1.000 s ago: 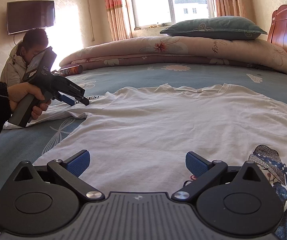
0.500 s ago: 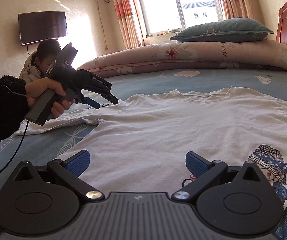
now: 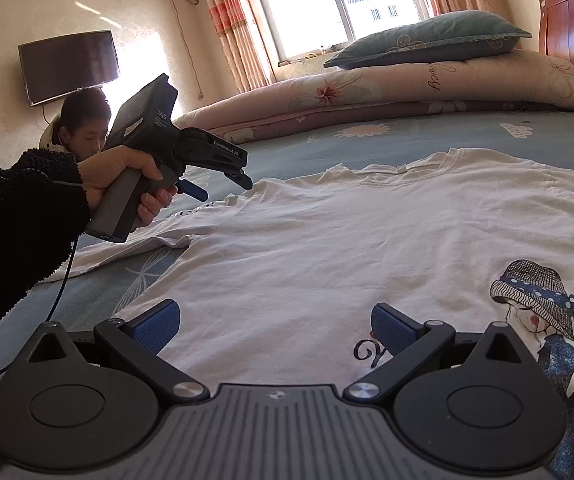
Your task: Fold clothes
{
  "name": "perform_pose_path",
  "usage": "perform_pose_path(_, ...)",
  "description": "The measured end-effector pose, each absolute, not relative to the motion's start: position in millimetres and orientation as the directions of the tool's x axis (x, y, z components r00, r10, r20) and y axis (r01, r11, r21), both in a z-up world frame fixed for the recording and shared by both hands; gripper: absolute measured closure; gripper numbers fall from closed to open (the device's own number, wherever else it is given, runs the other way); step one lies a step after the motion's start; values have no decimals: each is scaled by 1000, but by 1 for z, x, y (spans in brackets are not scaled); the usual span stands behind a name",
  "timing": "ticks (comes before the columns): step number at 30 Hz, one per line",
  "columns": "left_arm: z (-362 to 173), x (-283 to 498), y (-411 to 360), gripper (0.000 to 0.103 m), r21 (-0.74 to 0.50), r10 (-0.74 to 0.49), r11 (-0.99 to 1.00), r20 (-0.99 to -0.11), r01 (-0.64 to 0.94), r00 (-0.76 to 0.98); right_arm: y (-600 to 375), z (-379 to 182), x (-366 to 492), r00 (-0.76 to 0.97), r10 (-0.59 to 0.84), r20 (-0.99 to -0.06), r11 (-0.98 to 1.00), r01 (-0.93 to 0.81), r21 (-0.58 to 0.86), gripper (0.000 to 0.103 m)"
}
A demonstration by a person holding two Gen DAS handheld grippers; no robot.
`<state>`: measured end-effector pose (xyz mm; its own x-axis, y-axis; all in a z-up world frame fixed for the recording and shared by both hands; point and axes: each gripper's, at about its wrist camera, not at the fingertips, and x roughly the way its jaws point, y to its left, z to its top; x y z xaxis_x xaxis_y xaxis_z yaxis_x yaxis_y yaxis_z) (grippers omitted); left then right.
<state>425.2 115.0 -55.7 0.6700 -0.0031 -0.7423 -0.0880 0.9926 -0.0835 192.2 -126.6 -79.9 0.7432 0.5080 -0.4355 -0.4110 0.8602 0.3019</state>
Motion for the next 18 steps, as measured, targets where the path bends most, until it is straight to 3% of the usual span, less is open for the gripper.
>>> perform_pose_path(2, -60, 432, 101, 25, -59, 3, 996, -738, -68, 675, -130, -81, 193, 741, 509, -438, 858, -400, 322, 0)
perform_pose_path(5, -79, 462, 86, 25, 80, 128, 992, -748, -103, 651, -133, -83, 195, 739, 509, -442, 857, -384, 344, 0)
perform_pose_path(6, -84, 472, 86, 18, 121, 170, 985, -739, -120, 652, -133, -83, 195, 738, 508, -444, 857, -381, 347, 0)
perform_pose_path(8, -84, 486, 94, 11, 115, 187, 982, -741, -153, 645, -132, -83, 195, 735, 507, -450, 858, -380, 346, 0)
perform_pose_path(12, -57, 483, 110, 16, 103, 203, 976, -740, -189, 642, -127, -79, 189, 732, 515, -447, 856, -411, 313, 0)
perform_pose_path(18, -15, 410, 131, 15, 33, 93, 994, -750, -103, 655, -120, -71, 180, 738, 528, -421, 849, -454, 270, 0)
